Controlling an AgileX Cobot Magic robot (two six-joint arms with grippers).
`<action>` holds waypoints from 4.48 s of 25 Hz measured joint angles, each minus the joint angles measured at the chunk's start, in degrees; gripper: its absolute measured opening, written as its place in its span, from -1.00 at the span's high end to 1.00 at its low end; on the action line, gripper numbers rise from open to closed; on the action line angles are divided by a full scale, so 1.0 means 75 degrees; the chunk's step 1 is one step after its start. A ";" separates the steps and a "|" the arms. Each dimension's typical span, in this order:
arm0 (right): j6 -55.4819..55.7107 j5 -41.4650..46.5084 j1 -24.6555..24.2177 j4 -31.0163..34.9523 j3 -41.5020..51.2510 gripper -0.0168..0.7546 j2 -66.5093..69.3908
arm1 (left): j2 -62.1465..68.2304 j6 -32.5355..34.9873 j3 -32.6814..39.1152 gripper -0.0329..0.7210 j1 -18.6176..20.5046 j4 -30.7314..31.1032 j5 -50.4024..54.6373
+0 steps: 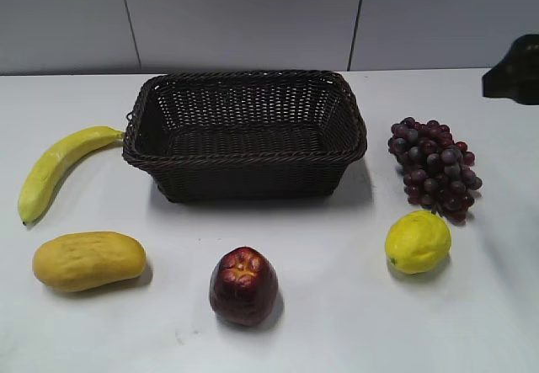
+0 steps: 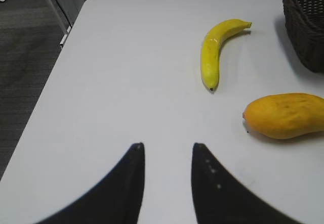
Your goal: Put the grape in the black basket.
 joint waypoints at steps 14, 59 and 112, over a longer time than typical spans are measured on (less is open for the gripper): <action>-0.0018 0.0609 0.0313 -0.0263 -0.2403 -0.80 0.4380 | 0.0000 0.0000 0.0000 0.28 0.0000 0.0000 0.0000; -0.0489 0.3596 0.1035 -0.0500 -0.6189 0.24 0.3387 | 0.0000 0.0000 0.0000 0.29 0.0000 0.0000 0.0000; -0.0265 0.4073 0.2229 -0.1127 -0.7755 -0.67 0.4422 | 0.0000 0.0000 0.0000 0.31 0.0000 0.0000 0.0000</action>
